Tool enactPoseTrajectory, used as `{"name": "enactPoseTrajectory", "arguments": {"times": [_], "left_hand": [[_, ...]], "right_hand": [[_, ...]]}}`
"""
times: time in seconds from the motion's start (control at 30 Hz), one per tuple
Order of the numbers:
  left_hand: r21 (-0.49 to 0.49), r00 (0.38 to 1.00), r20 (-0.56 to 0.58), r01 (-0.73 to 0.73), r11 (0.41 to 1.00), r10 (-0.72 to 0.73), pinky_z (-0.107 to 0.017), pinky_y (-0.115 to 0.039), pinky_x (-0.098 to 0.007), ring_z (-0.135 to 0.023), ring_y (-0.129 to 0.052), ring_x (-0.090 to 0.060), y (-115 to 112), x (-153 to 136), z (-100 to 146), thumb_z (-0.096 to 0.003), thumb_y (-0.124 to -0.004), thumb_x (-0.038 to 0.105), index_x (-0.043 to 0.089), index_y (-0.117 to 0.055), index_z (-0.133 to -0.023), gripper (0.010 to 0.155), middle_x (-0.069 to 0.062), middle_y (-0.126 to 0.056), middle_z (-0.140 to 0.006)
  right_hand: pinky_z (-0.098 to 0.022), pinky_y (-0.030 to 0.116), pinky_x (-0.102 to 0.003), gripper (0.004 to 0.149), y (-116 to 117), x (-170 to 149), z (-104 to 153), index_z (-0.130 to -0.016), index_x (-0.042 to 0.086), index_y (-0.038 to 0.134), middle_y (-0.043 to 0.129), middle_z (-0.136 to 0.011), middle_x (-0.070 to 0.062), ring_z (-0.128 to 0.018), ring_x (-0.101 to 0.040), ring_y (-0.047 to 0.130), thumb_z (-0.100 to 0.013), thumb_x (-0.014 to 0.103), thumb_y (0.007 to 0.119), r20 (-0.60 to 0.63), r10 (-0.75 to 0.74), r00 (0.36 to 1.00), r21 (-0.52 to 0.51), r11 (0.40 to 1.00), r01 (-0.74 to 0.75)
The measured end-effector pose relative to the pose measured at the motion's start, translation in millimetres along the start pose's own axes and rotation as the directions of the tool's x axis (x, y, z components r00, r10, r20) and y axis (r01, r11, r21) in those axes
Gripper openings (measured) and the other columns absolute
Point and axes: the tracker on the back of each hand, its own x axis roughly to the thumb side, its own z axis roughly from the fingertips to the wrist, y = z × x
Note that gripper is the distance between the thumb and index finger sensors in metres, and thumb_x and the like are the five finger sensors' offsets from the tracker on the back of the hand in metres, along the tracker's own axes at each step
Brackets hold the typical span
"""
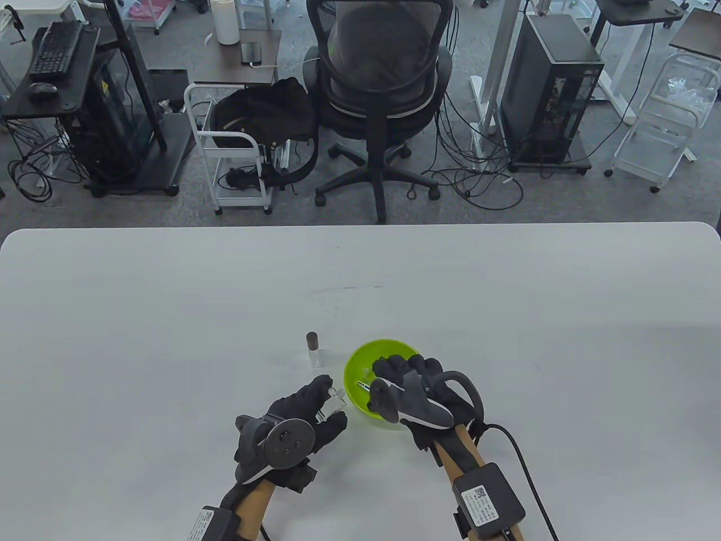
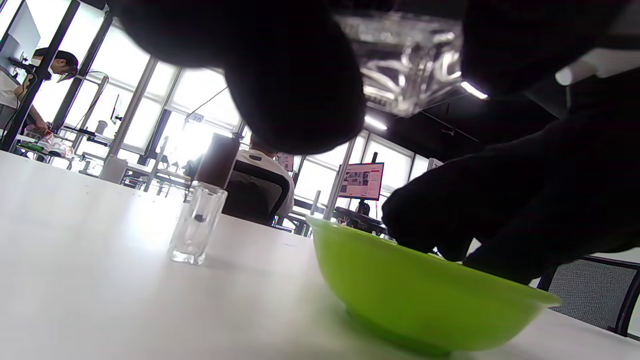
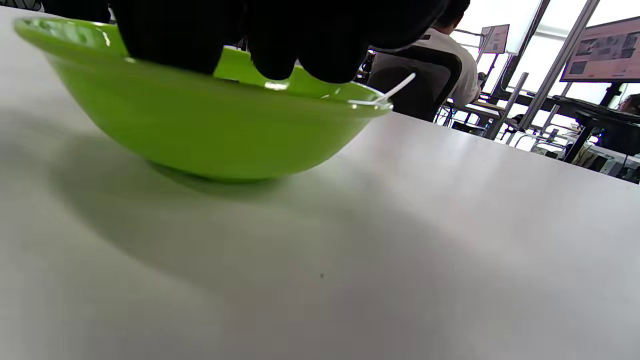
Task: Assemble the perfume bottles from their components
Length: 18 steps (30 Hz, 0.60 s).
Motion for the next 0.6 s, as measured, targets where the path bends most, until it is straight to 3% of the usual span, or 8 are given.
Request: {"name": "enactPoseTrajectory", "arguments": {"times": [0.07,0.23,0.6], "left_hand": [[-0.004,1.000,-0.001,-0.003,1.000,0.003,-0.035,-0.090,-0.021,-0.038,-0.106,-0.008,-0.4,-0.4,-0.4,-0.0394,-0.080,0.067,0.013,-0.072,-0.096,0.078,-0.006,-0.098,-0.077],[-0.004,1.000,0.000,-0.004,1.000,0.004,-0.035,-0.090,-0.021,-0.039,-0.106,-0.008,-1.0,-0.6,-0.3,-0.0395,-0.080,0.067,0.013,-0.071,-0.096,0.078,-0.006,-0.098,-0.077],[-0.009,1.000,0.001,0.016,1.000,-0.016,-0.036,-0.090,-0.021,-0.040,-0.106,-0.008,-2.8,1.8,0.4,-0.0398,-0.079,0.067,0.013,-0.071,-0.096,0.078,-0.006,-0.097,-0.078]], "right_hand": [[-0.080,0.063,-0.051,0.058,4.6,3.5,-3.9,-0.105,0.044,0.053,0.066,-0.116,0.008,-0.099,-0.022,0.074,-0.053,0.042,0.078,-0.002,-0.010,1.000,0.023,1.000,0.010],[-0.079,0.065,-0.051,0.047,9.9,7.1,-3.8,-0.099,0.045,0.062,0.070,-0.111,0.009,-0.093,-0.019,0.077,-0.056,0.038,0.077,-0.004,-0.013,1.000,-0.031,0.999,0.012],[-0.080,0.062,-0.052,0.044,11.9,8.1,-4.0,-0.097,0.044,0.059,0.073,-0.106,0.010,-0.089,-0.016,0.078,-0.057,0.045,0.076,0.007,-0.026,1.000,-0.044,0.999,0.026]]}}
